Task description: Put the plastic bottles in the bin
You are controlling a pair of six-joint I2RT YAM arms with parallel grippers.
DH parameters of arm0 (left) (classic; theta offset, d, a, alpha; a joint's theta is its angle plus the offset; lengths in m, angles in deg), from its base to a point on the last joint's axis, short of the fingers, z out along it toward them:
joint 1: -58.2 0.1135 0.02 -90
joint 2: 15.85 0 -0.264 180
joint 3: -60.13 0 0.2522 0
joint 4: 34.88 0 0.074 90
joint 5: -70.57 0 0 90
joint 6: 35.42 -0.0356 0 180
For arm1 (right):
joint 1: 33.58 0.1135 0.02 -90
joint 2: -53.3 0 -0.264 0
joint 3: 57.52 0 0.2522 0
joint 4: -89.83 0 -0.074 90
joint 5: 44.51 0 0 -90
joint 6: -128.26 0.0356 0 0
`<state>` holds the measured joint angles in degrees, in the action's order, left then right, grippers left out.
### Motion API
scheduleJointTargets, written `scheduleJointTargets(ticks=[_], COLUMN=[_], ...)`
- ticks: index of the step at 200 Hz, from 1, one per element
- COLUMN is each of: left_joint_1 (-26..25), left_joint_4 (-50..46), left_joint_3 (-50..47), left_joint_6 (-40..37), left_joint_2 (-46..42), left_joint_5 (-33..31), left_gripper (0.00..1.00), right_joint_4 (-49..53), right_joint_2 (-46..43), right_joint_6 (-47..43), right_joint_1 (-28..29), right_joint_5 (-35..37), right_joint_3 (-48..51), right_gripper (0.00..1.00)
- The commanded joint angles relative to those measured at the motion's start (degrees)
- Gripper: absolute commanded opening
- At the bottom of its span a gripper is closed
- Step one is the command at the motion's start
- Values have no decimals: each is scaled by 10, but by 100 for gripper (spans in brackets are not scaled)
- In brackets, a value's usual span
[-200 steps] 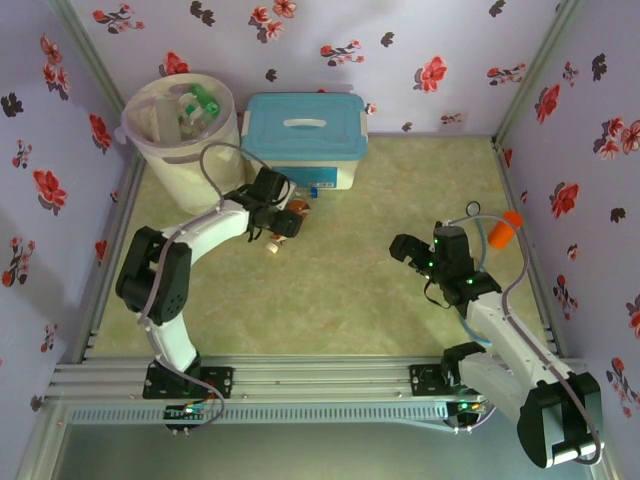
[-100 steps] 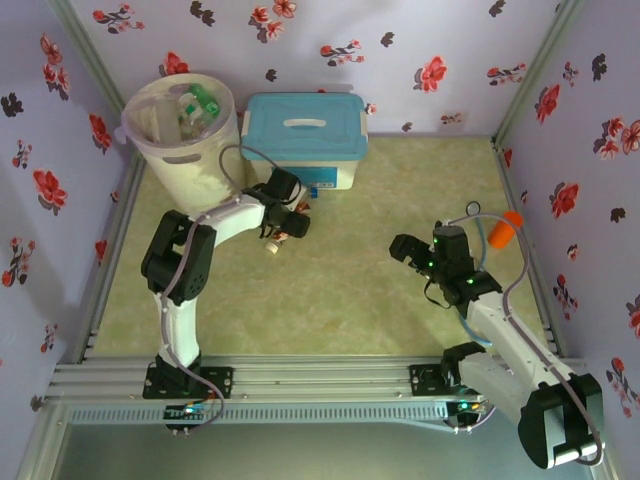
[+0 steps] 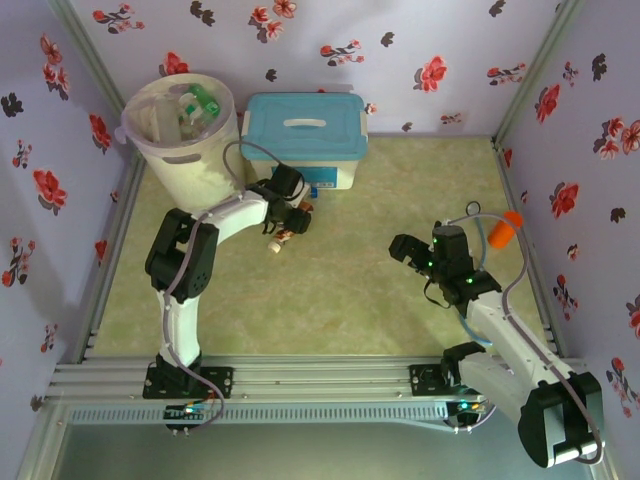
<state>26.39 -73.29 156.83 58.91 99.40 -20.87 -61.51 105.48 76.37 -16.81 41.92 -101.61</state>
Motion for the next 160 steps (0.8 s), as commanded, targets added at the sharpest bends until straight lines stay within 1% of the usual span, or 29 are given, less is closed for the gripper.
scheduleJointTargets(ticks=[1, 24, 59, 84, 95, 125, 143, 160], left_joint_1=[-10, -11, -10, 12, 30, 109, 176, 241], left_joint_4=[-36, -56, -73, -85, -85, -82, -63, -32], left_joint_3=[34, 56, 95, 142, 164, 227, 256, 280], left_joint_6=[-8, -8, -9, 1, 13, 58, 106, 168], left_joint_2=[-32, -72, -136, -172, -185, -210, -218, -213], left_joint_5=[6, 17, 34, 52, 70, 124, 165, 191], left_gripper=[58, 56, 49, 44, 41, 34, 29, 21], right_joint_4=[-7, -9, -14, -14, -17, -17, -14, -17], right_joint_2=[4, 10, 14, 15, 16, 12, 6, 4], right_joint_6=[3, 2, 2, 2, 2, 3, 1, 0], right_joint_1=[3, 3, 3, 3, 3, 4, 3, 3], right_joint_5=[9, 7, 8, 12, 12, 11, 16, 23], right_joint_3=[-8, -11, -11, -9, -8, -8, -4, 4], right_gripper=[98, 98, 98, 98, 98, 98, 99, 99])
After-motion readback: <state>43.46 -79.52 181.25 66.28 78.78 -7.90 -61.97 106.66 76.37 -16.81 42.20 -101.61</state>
